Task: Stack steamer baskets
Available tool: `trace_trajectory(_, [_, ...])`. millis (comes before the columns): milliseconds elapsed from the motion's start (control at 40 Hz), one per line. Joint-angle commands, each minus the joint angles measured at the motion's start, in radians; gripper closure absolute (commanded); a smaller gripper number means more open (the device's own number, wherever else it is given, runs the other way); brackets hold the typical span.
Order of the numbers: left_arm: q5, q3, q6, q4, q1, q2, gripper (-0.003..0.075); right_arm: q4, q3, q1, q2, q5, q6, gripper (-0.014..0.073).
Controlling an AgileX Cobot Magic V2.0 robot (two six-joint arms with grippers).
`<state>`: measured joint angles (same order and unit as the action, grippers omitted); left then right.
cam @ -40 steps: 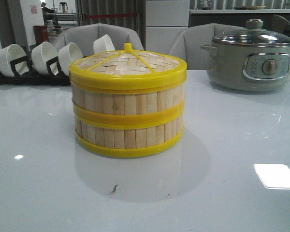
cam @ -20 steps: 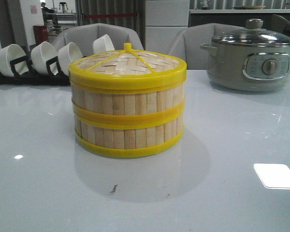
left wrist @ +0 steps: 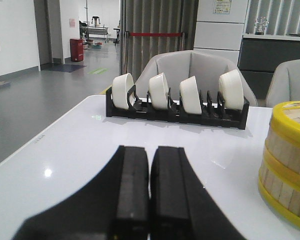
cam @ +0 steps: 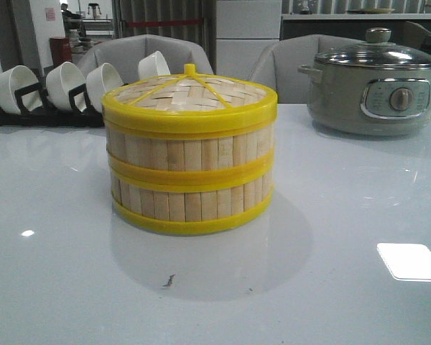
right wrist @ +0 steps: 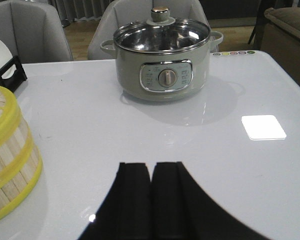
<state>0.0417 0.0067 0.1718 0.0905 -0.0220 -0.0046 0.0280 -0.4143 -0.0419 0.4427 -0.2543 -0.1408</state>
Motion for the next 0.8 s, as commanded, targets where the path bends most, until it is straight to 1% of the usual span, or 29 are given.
trace_trajectory(0, [-0.087,0.001,-0.001,0.0,0.005,-0.014,0.0633,0.053,-0.026,-0.007,-0.007,0.079,0.011,0.0545])
trace_trajectory(175, [-0.087,0.001,-0.001,0.0,0.005,-0.014,0.0633,0.083,-0.001,-0.006,-0.055,0.003,0.01,0.0545])
trace_trajectory(300, [-0.087,0.001,-0.001,0.0,0.005,-0.014,0.0633,0.021,0.053,0.013,-0.096,-0.008,-0.013,0.0545])
trace_trajectory(450, [-0.087,0.001,-0.001,0.0,0.005,-0.014,0.0633,0.021,0.158,0.054,-0.17,0.055,-0.013,0.0545])
trace_trajectory(625, [-0.087,0.001,-0.001,0.0,0.005,-0.014,0.0633,0.021,0.329,0.11,-0.316,0.188,-0.013,0.0545])
trace_trajectory(775, [-0.087,0.001,-0.001,0.0,0.005,-0.014,0.0633,0.021,0.406,0.145,-0.444,0.192,-0.013,0.0545])
